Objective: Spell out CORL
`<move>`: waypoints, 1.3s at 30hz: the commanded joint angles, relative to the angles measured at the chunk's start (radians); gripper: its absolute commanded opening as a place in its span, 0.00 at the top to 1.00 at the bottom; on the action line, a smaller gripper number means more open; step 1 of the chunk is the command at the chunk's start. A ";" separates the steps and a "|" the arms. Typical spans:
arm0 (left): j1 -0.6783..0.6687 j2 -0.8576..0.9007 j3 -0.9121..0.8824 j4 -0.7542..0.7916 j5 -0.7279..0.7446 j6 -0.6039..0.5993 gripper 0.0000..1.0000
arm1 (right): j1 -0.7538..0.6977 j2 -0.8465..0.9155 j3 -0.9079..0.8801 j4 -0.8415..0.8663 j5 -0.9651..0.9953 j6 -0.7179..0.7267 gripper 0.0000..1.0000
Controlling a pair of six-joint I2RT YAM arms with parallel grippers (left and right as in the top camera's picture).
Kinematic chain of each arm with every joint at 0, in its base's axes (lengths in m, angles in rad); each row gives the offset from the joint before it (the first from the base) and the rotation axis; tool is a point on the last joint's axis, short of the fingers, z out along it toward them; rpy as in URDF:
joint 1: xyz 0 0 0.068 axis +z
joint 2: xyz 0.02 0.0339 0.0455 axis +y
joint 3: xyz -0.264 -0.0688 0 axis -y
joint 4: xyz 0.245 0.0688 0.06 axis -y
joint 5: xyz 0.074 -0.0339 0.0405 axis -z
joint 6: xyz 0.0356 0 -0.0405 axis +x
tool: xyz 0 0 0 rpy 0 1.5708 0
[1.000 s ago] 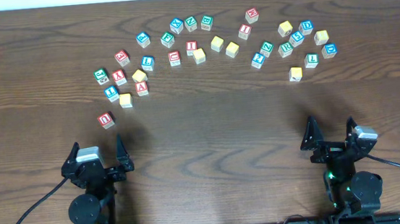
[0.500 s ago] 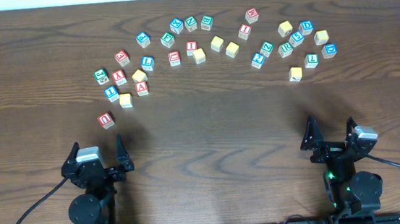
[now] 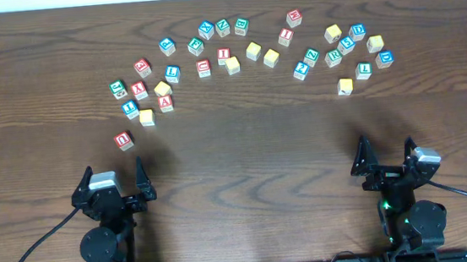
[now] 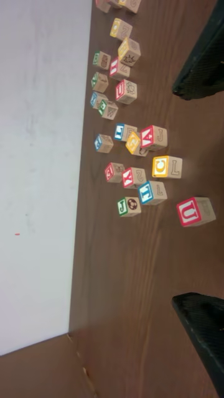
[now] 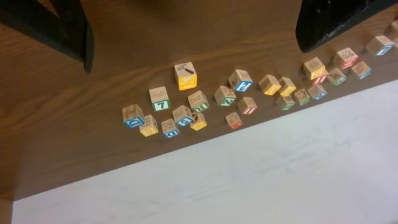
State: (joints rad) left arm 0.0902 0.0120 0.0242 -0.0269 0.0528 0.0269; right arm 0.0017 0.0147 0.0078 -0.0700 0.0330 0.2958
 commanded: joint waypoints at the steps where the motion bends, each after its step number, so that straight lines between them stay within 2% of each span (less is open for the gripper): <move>1: 0.005 -0.006 -0.020 0.027 -0.012 0.006 0.02 | -0.010 -0.008 -0.002 -0.002 -0.002 0.003 0.01; 18: 0.005 0.075 0.073 0.043 -0.012 0.007 0.02 | -0.010 -0.008 -0.002 -0.002 -0.002 0.003 0.01; 34: 0.005 0.352 0.271 0.042 -0.010 0.006 0.02 | -0.010 -0.008 -0.002 -0.002 -0.002 0.003 0.01; 39: 0.005 0.462 0.373 0.001 0.036 0.007 0.02 | -0.010 -0.008 -0.002 -0.002 -0.002 0.003 0.01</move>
State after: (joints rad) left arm 0.0902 0.4263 0.3252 -0.0109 0.0570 0.0269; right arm 0.0017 0.0147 0.0078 -0.0700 0.0330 0.2958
